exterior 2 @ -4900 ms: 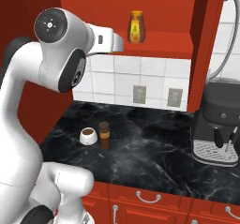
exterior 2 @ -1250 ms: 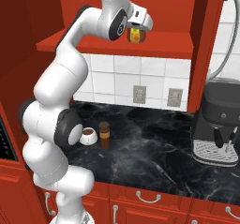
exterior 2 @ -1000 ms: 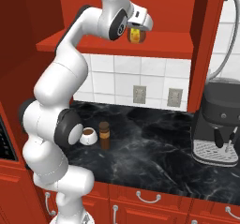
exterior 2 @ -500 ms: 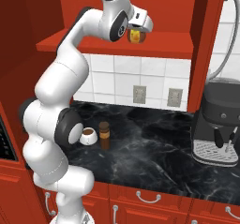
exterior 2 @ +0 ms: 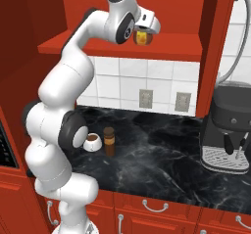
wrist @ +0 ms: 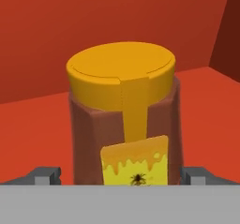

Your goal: Pick the cinnamon and honey bottle from the cabinet and place them next to the mug.

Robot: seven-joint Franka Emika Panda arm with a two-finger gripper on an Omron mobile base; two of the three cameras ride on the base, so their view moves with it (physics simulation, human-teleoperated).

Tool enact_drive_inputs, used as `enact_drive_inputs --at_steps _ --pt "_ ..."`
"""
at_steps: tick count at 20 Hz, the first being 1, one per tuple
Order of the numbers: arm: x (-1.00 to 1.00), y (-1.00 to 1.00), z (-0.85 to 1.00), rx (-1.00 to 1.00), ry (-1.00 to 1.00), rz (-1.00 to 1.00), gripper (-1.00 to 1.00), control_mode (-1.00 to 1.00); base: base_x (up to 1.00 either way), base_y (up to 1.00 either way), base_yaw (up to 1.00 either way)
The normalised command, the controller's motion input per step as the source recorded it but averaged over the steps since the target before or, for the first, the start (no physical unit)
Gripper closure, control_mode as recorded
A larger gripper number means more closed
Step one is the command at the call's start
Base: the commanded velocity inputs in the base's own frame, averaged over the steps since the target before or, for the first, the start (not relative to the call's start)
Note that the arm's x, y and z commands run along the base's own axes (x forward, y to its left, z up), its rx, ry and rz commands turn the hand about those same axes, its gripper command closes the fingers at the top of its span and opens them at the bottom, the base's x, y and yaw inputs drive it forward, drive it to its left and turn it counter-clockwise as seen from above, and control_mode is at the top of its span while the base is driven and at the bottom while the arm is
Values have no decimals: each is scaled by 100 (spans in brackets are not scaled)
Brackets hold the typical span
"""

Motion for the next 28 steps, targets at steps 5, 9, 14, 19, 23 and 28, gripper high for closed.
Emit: enact_drive_inputs --at_steps 5,9,14,19,23,28 --pt "10 0 -5 0 0 0 -100 -100 0 0 0" --pt "8 -5 0 0 0 0 -100 -100 0 0 0" --pt "16 0 -7 0 0 -1 -100 -100 0 0 0" --pt "14 0 -9 0 0 -4 -100 -100 0 0 0" --pt "1 -2 -1 0 0 -1 -100 -100 0 0 0" --pt "0 0 0 0 0 0 100 -100 0 0 0"
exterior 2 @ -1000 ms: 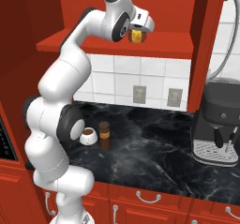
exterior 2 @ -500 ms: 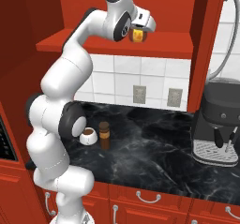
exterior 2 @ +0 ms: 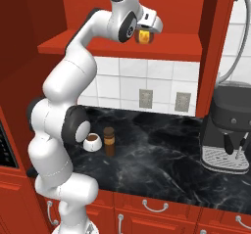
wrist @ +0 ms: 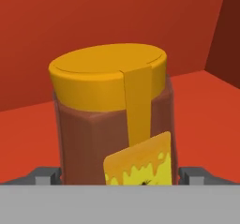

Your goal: Pick the cinnamon and honey bottle from the cabinet and place them next to the mug.

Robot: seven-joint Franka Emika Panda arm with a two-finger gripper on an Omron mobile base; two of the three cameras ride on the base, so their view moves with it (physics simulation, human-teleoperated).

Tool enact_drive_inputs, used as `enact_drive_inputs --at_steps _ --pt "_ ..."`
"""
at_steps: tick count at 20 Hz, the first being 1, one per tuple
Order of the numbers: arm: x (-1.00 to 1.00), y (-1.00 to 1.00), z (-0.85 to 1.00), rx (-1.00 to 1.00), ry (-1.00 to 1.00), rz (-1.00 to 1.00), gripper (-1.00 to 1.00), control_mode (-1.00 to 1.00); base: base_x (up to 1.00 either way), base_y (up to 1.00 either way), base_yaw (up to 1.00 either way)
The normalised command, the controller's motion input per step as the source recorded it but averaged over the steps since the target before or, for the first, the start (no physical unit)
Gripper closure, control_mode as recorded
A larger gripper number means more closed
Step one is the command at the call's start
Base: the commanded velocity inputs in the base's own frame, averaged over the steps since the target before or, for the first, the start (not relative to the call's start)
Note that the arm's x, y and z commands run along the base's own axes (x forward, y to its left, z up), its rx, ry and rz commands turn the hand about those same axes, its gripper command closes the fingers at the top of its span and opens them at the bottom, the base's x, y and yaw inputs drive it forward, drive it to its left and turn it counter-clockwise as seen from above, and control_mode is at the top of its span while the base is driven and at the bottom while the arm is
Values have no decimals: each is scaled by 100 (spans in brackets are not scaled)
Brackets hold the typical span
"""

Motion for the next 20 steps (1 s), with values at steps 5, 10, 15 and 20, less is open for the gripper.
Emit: enact_drive_inputs --at_steps 5,10,15,20 --pt "0 0 0 0 0 0 100 -100 0 0 0" --pt "-40 1 0 0 -2 0 100 -100 0 0 0" --pt "-71 4 0 0 -4 1 100 -100 0 0 0" --pt "-82 11 0 0 -10 3 100 -100 0 0 0"
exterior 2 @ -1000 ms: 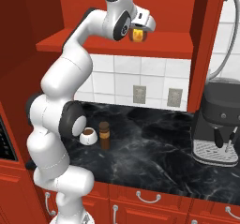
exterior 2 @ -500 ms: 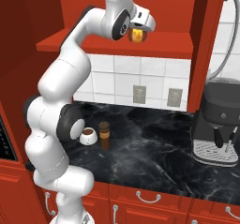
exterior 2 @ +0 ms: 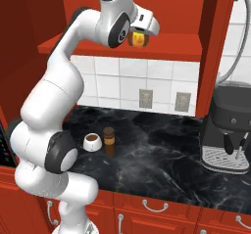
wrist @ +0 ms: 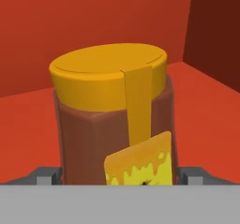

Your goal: Pick the cinnamon and honey bottle from the cabinet and place them next to the mug.

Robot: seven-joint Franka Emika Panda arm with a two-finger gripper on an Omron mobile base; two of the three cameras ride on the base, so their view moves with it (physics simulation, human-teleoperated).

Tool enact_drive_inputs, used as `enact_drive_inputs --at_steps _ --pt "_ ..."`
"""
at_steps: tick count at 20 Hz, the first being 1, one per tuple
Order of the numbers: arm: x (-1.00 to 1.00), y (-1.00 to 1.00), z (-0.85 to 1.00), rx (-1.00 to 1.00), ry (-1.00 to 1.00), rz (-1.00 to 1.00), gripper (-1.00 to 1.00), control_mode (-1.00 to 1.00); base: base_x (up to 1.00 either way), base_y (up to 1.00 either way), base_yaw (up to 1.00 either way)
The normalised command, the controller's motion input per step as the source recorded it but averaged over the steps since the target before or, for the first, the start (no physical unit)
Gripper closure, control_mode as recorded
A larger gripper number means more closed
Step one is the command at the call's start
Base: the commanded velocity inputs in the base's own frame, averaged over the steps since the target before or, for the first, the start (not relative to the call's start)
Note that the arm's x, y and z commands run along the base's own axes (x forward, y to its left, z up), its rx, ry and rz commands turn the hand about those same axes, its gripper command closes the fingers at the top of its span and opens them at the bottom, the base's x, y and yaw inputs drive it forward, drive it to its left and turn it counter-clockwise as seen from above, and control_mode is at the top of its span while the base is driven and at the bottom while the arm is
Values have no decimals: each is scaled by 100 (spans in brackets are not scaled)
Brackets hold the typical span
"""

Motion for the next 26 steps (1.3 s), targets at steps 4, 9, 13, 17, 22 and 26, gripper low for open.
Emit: enact_drive_inputs --at_steps 4,9,13,17,22,26 --pt "-93 15 0 0 -9 7 100 -100 0 0 0" --pt "-100 23 -8 0 -3 9 100 -100 0 0 0" --pt "-100 12 -22 0 0 13 100 -100 0 0 0" --pt "-100 1 -43 0 0 22 100 -100 0 0 0" --pt "-86 -1 -60 -1 0 28 100 -100 0 0 0" --pt "-36 -1 -82 -11 0 43 100 -100 0 0 0"
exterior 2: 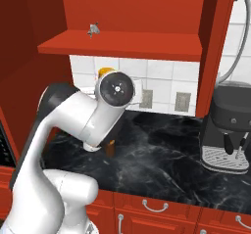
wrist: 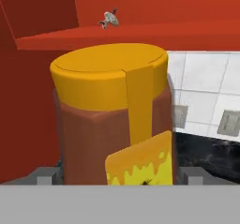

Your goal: Pick the cinnamon and honey bottle from the cabinet and place them next to the mug.

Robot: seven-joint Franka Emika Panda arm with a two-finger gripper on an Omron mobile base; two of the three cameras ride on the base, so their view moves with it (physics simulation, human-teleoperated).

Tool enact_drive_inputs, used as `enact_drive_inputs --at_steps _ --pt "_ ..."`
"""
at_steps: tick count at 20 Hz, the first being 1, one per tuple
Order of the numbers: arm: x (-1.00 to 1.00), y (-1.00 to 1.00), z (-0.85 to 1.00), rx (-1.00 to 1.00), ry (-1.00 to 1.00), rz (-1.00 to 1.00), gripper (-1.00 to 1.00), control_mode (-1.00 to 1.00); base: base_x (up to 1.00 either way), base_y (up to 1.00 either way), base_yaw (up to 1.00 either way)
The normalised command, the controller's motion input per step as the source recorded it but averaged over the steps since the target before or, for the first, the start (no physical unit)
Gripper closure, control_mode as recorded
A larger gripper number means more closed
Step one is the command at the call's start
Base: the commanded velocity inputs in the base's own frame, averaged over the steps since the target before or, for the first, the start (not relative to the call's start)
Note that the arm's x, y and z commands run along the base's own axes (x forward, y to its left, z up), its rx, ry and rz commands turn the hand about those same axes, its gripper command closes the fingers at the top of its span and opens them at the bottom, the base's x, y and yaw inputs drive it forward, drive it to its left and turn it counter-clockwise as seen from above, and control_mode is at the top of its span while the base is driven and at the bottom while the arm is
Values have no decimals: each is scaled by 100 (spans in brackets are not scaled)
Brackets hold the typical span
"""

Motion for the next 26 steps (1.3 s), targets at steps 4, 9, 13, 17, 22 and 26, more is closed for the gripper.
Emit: enact_drive_inputs --at_steps 4,9,13,17,22,26 --pt "-22 0 -76 -10 1 44 100 -100 0 0 0" --pt "27 0 -69 -9 8 27 100 -100 0 0 0" --pt "68 -1 -51 -2 19 16 100 -100 0 0 0" --pt "67 0 -34 0 3 11 100 -100 0 0 0" --pt "55 0 -28 0 4 5 100 -100 0 0 0" --pt "32 0 -64 0 7 2 100 -100 0 0 0"
